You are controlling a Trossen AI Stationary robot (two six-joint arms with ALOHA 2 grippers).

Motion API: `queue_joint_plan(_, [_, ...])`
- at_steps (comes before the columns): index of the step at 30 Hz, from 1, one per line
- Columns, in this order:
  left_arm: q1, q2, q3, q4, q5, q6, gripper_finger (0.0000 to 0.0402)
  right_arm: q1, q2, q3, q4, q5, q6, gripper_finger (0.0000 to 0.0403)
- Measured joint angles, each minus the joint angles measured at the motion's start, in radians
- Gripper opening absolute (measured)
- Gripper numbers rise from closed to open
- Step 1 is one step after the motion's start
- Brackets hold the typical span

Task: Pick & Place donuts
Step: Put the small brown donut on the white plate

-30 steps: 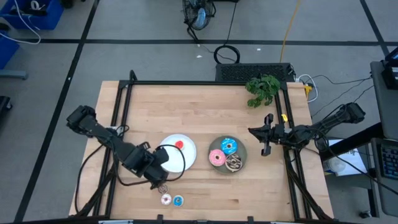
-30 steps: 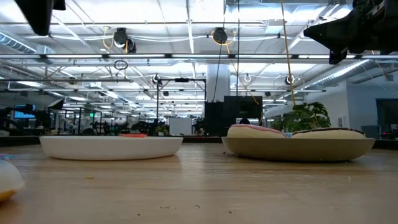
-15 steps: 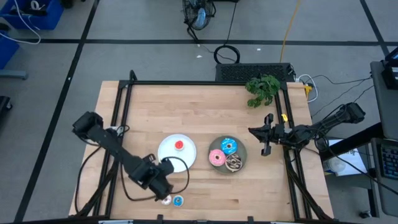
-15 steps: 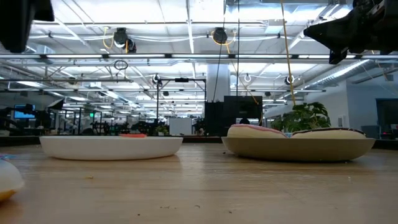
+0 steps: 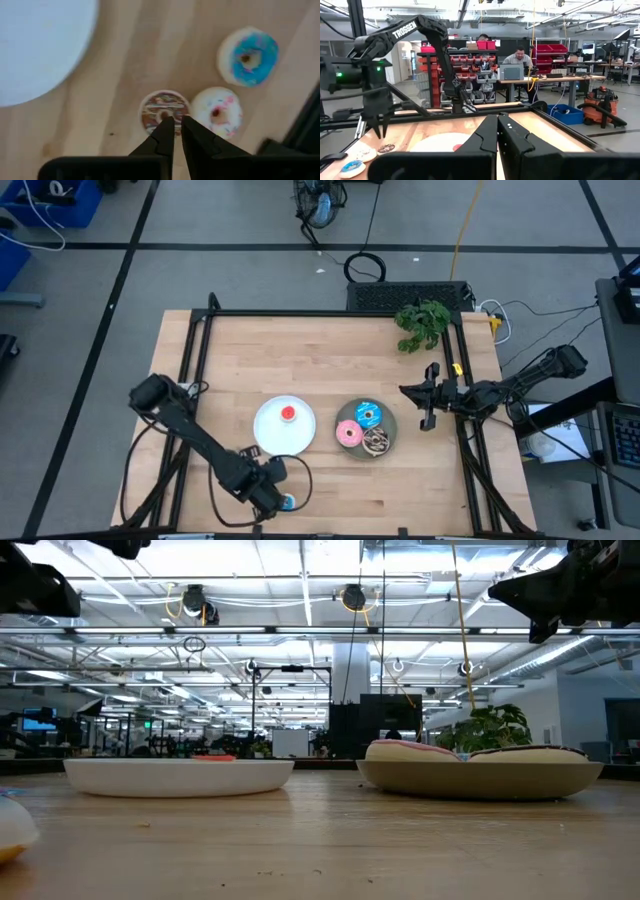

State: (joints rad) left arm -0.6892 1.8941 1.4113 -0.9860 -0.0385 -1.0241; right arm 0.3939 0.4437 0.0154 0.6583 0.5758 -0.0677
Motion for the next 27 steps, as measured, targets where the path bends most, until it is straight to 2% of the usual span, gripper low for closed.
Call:
queue_joint_plan(4, [-0.007,0.012,0.000,0.049,-0.010,0.067,0.0070,0.000,0.000,0.000,0.005,0.000,-0.002,0.0000])
queue_joint_plan(10, [-0.011,0.011,0.000,-0.018,-0.055,0.036,0.0133,0.000,0.000,0.000,0.023,0.000,-0.024,0.0000])
queue_joint_plan(15, [-0.032,0.012,-0.022,-0.001,-0.067,0.069,0.0169,0.000,0.000,0.000,0.018,0.000,-0.026,0.0000])
queue_joint_plan(20, [-0.033,0.012,-0.045,-0.010,-0.086,0.046,0.0178,0.000,0.000,0.000,0.019,0.001,-0.045,0.0000])
queue_joint_plan(27, [-0.024,0.012,-0.093,-0.005,-0.100,0.035,0.0164,0.000,0.000,0.000,0.022,0.004,-0.061,0.0000])
